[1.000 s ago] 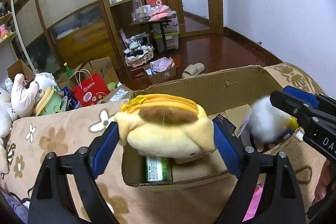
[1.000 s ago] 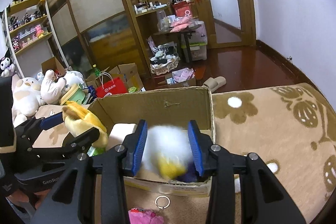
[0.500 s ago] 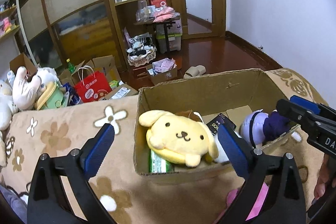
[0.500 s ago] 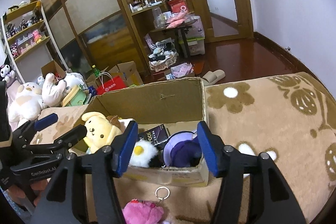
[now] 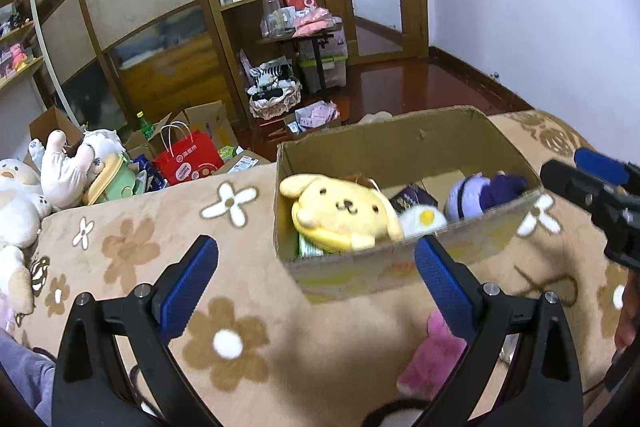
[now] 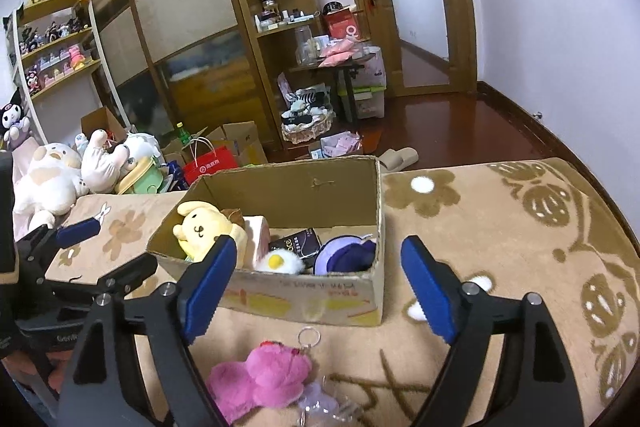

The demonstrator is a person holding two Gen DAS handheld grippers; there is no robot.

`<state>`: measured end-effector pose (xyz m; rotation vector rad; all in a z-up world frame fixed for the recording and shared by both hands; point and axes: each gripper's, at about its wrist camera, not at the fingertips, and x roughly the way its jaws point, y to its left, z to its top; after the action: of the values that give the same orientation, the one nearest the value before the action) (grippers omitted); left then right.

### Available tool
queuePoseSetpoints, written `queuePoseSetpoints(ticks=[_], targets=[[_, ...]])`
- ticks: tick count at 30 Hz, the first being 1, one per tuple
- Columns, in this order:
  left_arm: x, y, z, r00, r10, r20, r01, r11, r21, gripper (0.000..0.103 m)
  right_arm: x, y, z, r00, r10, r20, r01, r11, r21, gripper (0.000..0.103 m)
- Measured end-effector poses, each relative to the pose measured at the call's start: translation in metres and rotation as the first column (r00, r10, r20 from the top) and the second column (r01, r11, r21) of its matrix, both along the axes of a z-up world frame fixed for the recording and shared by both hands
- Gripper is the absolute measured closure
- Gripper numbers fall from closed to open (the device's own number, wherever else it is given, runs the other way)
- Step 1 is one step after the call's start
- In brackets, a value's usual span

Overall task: Organize soft objects
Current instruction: 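Move both tools back toward the pink bear and the clear plastic bag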

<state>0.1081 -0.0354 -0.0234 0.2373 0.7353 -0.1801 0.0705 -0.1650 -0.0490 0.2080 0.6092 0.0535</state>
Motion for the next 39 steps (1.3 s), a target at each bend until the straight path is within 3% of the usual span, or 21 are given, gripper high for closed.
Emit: queuePoseSetpoints(ticks=[18, 22, 39], targets=[[-0.068, -0.005, 0.011, 0.999, -0.03, -0.028, 0.03, 1.0, 0.008, 0.005, -0.054, 0.006, 0.013, 1.0, 0.02, -0.016, -0.021, 0.999, -0.046, 0.013], [-0.071, -0.008, 0.007, 0.997, -0.04, -0.06, 0.039, 0.999, -0.02, 0.005, -0.058, 0.008, 0.012, 1.0, 0.019, -0.019, -0.02, 0.999, -0.048, 0.013], [-0.061, -0.017, -0.023, 0.982, -0.079, -0.169, 0.078, 0.997, -0.013, 0.005, -0.051, 0.013, -0.021, 0.994, 0.013, -0.108, -0.022, 0.996, -0.09, 0.013]])
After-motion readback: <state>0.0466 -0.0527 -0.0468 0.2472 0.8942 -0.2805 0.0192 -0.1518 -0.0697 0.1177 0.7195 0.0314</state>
